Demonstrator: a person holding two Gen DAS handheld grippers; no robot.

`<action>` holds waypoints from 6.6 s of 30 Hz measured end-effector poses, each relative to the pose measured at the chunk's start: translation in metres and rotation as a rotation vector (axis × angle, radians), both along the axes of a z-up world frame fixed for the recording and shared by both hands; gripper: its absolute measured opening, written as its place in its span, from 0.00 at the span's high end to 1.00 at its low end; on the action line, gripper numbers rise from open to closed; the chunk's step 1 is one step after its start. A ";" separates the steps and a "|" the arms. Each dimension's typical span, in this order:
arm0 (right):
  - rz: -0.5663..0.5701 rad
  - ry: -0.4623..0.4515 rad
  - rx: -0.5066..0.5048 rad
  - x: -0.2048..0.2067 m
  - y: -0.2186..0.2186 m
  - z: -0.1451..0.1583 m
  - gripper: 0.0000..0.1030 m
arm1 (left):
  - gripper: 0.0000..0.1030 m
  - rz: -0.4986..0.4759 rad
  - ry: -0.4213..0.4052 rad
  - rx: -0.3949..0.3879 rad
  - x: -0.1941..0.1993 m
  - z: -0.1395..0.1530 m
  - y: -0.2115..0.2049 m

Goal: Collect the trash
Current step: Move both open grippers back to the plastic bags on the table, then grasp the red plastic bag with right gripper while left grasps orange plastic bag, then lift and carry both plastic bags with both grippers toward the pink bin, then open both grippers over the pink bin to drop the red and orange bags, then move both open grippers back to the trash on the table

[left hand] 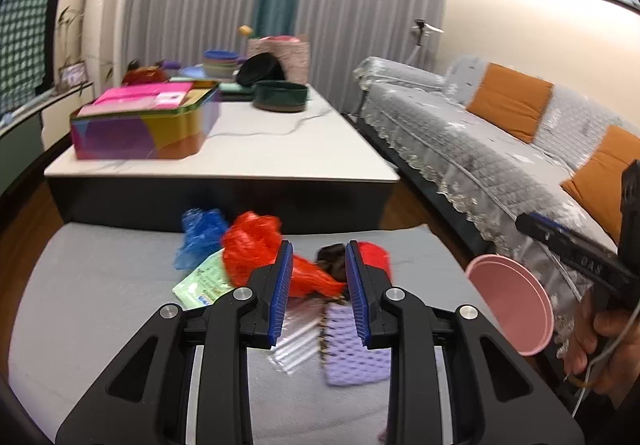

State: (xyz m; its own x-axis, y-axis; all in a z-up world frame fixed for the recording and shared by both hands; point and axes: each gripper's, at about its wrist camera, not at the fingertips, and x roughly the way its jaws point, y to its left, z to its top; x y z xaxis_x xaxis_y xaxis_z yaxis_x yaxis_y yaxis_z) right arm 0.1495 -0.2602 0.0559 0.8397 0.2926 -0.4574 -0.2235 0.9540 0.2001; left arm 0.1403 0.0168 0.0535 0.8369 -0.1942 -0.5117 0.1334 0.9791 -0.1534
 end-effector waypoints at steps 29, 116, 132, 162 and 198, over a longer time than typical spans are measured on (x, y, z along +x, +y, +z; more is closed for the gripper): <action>0.144 0.270 -0.028 0.102 0.099 -0.097 0.19 | 0.45 0.098 0.130 -0.083 0.096 -0.084 0.052; -0.242 -0.102 -0.157 -0.077 -0.115 0.041 0.32 | 0.64 -0.121 -0.034 0.022 -0.035 -0.018 -0.115; -0.341 -0.077 -0.143 -0.072 -0.163 0.045 0.32 | 0.64 -0.206 -0.023 0.026 -0.017 -0.013 -0.174; -0.415 -0.010 -0.147 -0.051 -0.195 0.027 0.32 | 0.64 -0.344 0.016 0.062 0.025 -0.027 -0.269; -0.192 -0.044 -0.030 -0.057 -0.103 0.022 0.34 | 0.56 -0.202 -0.024 0.111 -0.033 0.010 -0.135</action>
State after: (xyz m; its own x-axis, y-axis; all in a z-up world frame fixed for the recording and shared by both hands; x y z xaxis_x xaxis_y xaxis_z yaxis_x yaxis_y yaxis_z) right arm 0.0925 -0.3637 0.0783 0.8983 0.1120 -0.4248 -0.0451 0.9853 0.1645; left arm 0.1075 -0.1178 0.0635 0.7988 -0.3026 -0.5200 0.3309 0.9428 -0.0403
